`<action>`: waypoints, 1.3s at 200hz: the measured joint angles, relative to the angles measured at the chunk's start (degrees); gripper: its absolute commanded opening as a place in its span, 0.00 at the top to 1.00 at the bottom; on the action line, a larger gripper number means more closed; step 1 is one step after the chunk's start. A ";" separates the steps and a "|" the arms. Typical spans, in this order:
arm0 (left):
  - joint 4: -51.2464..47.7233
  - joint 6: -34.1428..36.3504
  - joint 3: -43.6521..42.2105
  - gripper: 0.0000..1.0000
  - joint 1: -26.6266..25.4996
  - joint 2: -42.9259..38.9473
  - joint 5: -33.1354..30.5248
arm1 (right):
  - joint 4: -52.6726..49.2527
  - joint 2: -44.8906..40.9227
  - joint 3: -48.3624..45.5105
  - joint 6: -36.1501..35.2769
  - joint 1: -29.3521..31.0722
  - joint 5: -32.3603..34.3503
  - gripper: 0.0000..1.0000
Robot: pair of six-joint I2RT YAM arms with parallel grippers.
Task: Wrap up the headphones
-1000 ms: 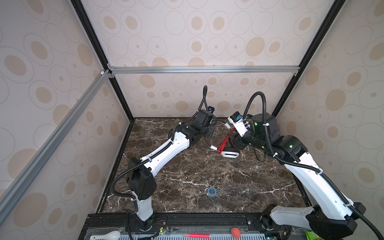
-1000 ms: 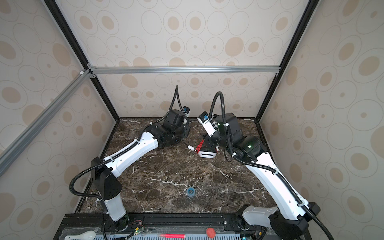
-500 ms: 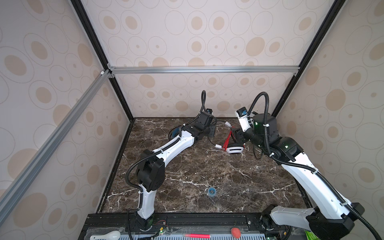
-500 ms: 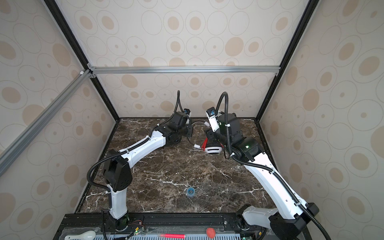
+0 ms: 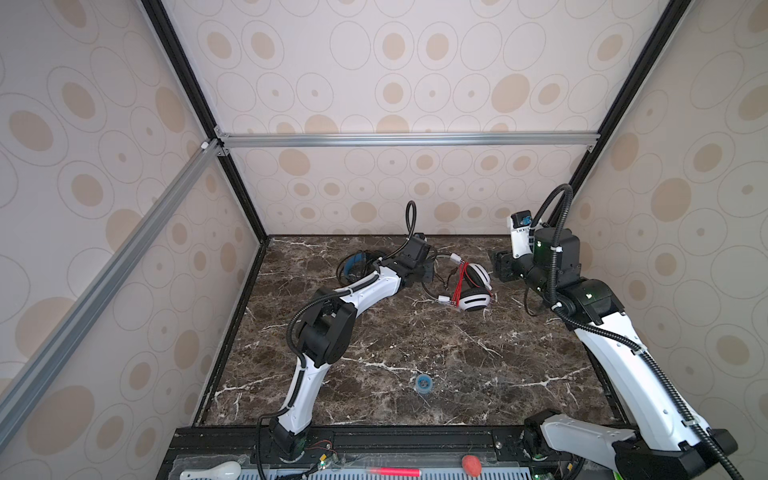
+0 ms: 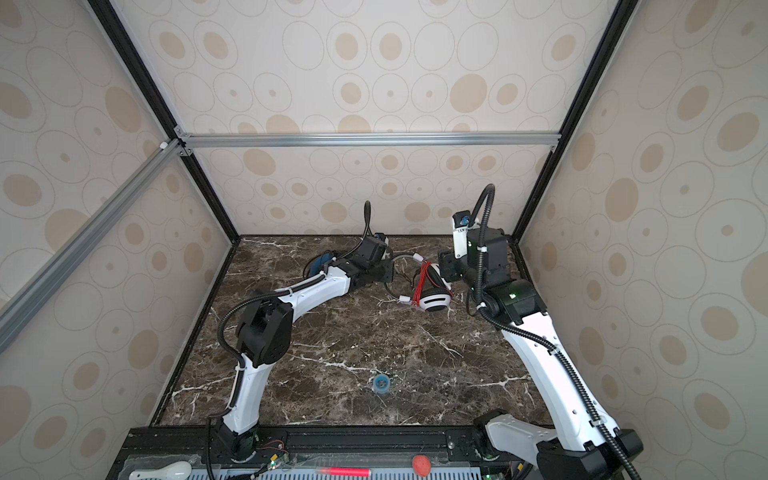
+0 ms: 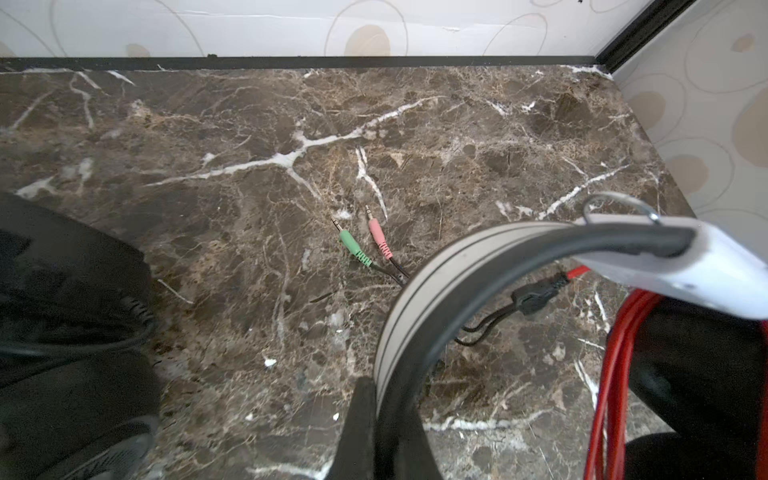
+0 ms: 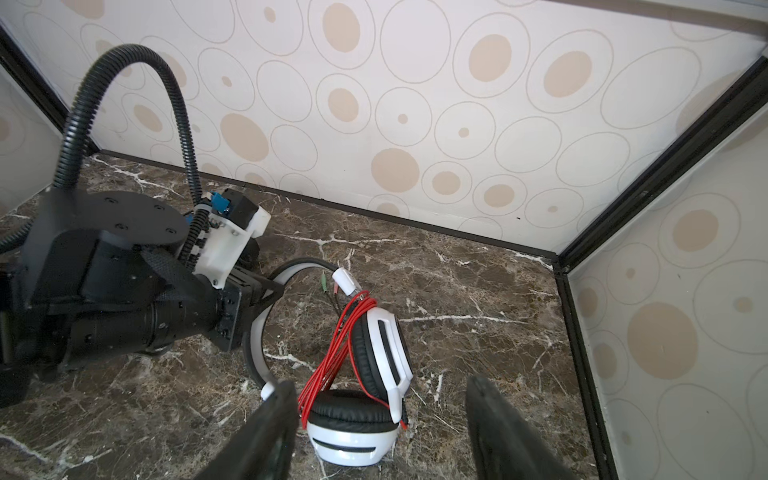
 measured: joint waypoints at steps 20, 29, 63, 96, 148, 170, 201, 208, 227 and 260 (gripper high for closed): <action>0.31 -0.61 5.77 1.00 0.28 5.38 -0.09 | -0.35 -0.02 0.00 0.00 -0.59 -0.24 0.34; 0.37 -0.81 9.05 1.00 0.50 8.39 -0.02 | -0.59 -0.02 0.02 -0.02 -0.76 -0.28 0.34; -0.68 -1.90 20.26 1.00 1.36 18.62 -0.33 | -1.38 -0.39 0.00 -0.04 -0.92 -0.33 0.34; -2.38 -4.98 25.59 1.00 2.58 23.67 0.24 | -1.57 -0.85 0.00 0.24 -1.16 -0.42 0.35; -2.56 -6.14 27.04 0.90 3.41 24.09 -1.70 | -1.55 -0.85 0.00 0.15 -1.38 -0.59 0.35; -2.08 -6.80 26.86 0.74 3.52 24.17 -1.53 | -1.55 -0.85 0.00 -0.07 -1.51 -0.57 0.35; 0.24 -7.26 26.88 0.58 3.69 24.15 -1.29 | -1.55 -0.87 0.00 -0.31 -1.53 -0.57 0.35; 0.28 -7.26 26.88 0.58 3.72 24.15 -1.27 | -1.55 -0.90 0.00 -0.35 -1.53 -0.57 0.35; 0.44 -6.97 26.99 0.53 3.69 24.15 -1.18 | -1.53 -0.94 0.00 -0.44 -1.53 -0.57 0.35; -0.04 -5.14 28.68 0.38 3.69 23.80 -0.85 | -1.36 -1.70 -0.11 -0.37 -1.53 -0.37 0.33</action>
